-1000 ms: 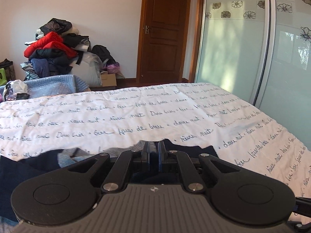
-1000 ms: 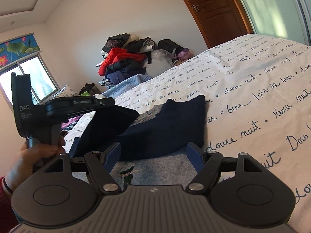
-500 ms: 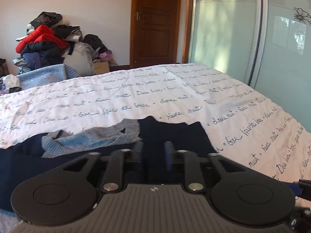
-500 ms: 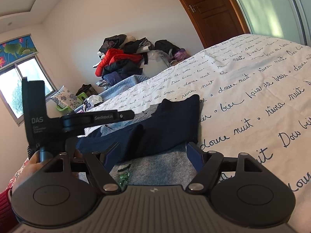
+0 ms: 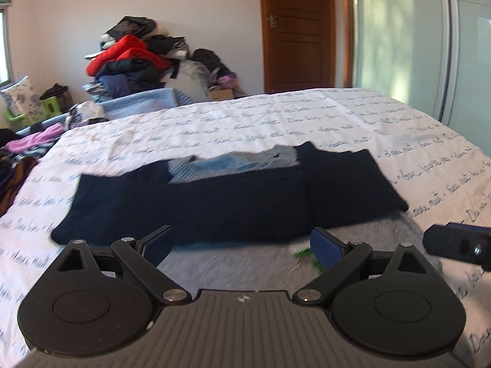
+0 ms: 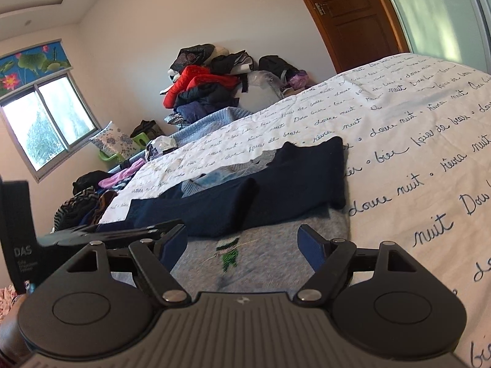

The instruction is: Fold small clothes

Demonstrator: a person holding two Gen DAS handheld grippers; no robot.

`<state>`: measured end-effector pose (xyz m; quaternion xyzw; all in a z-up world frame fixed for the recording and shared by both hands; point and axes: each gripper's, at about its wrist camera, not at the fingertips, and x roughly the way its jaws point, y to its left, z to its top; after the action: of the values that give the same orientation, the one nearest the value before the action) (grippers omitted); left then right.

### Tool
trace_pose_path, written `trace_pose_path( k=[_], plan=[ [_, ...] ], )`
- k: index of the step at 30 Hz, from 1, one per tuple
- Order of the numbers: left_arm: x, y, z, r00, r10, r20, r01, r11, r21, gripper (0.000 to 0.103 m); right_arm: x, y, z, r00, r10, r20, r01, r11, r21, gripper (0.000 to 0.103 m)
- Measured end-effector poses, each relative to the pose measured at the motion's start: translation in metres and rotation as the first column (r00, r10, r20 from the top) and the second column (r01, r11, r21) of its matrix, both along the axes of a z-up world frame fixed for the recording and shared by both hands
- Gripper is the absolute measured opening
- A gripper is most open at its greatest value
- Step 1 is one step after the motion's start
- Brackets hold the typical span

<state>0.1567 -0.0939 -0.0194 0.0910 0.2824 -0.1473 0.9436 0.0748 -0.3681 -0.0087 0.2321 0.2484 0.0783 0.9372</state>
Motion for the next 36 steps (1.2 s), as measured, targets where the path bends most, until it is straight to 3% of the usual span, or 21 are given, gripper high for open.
trace_pose_path(
  k=[11, 15, 18, 36],
  plan=[
    [-0.043, 0.059, -0.007, 0.987, 0.142, -0.072, -0.145, 0.989, -0.038, 0.095, -0.032, 0.038, 0.010, 0.998, 0.059, -0.022, -0.060, 0.996, -0.058, 0.080],
    [-0.057, 0.070, -0.009, 0.978, 0.193, -0.077, -0.195, 0.981, -0.020, 0.095, -0.047, 0.054, 0.014, 0.995, 0.093, -0.027, -0.096, 0.991, -0.095, 0.088],
    [-0.067, 0.077, -0.009, 0.970, 0.228, -0.079, -0.229, 0.973, -0.010, 0.096, -0.058, 0.064, 0.016, 0.993, 0.117, -0.034, -0.120, 0.986, -0.118, 0.089],
    [-0.124, 0.094, -0.007, 0.967, 0.244, -0.076, -0.245, 0.970, 0.007, 0.096, -0.128, 0.080, 0.008, 0.989, 0.134, -0.071, -0.142, 0.981, -0.131, 0.089]
  ],
)
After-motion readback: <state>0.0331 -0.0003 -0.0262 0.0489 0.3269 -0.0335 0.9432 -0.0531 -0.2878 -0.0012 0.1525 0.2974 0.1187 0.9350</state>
